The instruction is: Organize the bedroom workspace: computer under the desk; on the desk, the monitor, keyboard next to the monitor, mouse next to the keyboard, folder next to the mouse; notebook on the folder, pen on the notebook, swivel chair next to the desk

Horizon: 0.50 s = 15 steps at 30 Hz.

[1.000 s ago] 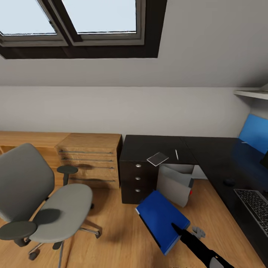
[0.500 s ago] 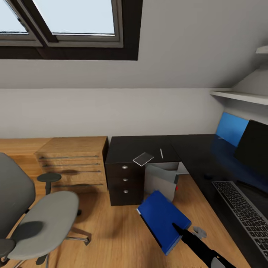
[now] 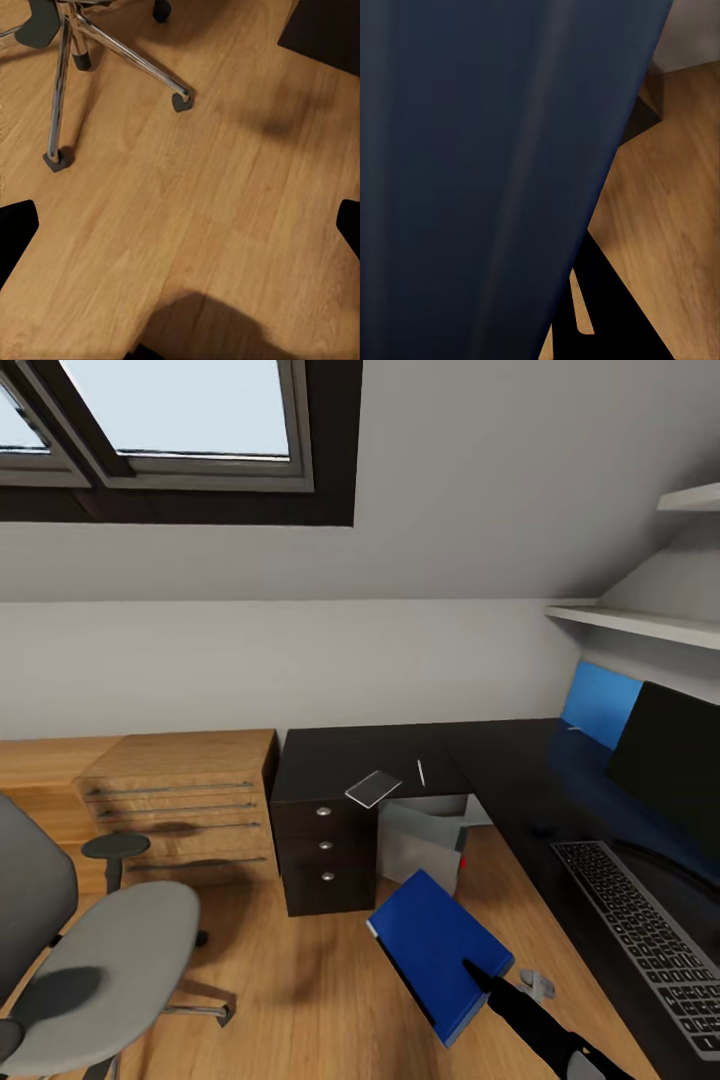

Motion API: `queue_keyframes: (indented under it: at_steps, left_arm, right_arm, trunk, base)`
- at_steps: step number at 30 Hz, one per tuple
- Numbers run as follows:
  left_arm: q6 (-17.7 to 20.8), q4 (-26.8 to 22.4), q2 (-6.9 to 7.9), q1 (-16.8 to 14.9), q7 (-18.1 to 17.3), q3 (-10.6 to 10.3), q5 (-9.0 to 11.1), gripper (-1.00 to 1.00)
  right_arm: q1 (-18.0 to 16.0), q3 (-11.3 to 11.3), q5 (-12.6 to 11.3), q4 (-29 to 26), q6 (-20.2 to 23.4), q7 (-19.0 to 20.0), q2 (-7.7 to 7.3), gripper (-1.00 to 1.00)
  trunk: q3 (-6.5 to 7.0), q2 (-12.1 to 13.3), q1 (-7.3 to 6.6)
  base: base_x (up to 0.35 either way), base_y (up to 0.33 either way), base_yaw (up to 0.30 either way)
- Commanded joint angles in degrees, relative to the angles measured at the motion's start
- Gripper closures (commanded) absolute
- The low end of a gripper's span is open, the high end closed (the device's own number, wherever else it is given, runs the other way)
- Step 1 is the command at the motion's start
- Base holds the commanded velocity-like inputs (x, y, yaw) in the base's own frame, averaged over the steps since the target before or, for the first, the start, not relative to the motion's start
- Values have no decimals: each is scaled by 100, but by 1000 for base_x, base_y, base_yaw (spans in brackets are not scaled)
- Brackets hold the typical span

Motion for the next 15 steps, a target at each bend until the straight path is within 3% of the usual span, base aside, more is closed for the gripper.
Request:
queue_keyframes:
  at_steps: [1, 10, 15]
  left_arm:
    - [-2, -6, 0, 2, -23, 3, 48, -100]
    - [-3, 18, -3, 2, -27, -1, 50, -100]
    - [-3, 20, 1, 2, -29, -2, 46, -100]
  right_arm:
    - [-3, -30, 57, 8, -50, 7, -2, 100]
    - [2, -30, 55, 89, -50, 5, -2, 100]
    - [3, -30, 54, 97, -50, 23, -2, 100]
  trunk:
    - [12, 37, -22]
    - [174, 398, -219]
    - [174, 398, -219]
  base:
    - [0, 0, -5]
    - [0, 0, -1]
    - [0, 0, 0]
